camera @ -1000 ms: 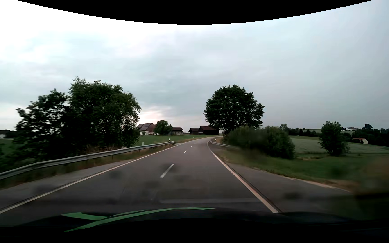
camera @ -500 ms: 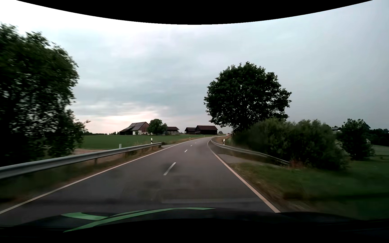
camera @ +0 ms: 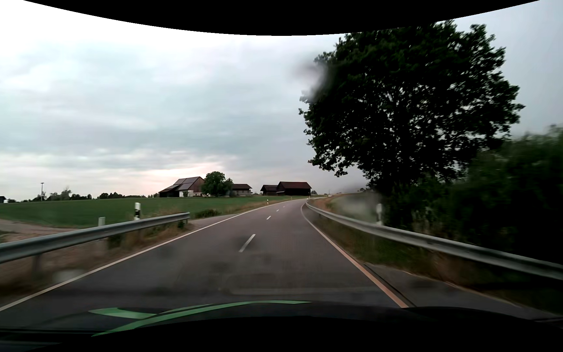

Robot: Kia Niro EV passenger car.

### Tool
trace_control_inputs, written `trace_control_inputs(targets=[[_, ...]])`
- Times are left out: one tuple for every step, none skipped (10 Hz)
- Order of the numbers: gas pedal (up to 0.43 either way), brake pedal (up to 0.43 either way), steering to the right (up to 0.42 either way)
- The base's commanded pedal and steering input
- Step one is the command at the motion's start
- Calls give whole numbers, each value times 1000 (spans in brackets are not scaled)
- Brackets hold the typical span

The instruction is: Follow the waypoints while adhering to traffic rules and regulations

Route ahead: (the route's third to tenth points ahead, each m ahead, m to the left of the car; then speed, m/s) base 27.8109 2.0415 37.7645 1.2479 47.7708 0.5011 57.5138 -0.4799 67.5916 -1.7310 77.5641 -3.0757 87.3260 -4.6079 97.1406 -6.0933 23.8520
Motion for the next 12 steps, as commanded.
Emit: trace_control_inputs(targets=[[157, 0, 12], [157, 0, 12], [157, 0, 10], [157, 0, 10], [157, 0, 10], [157, 0, 10], [157, 0, 10], [157, 0, 10], [157, 0, 10], [157, 0, 10], [157, 0, 10], [157, 0, 10]])
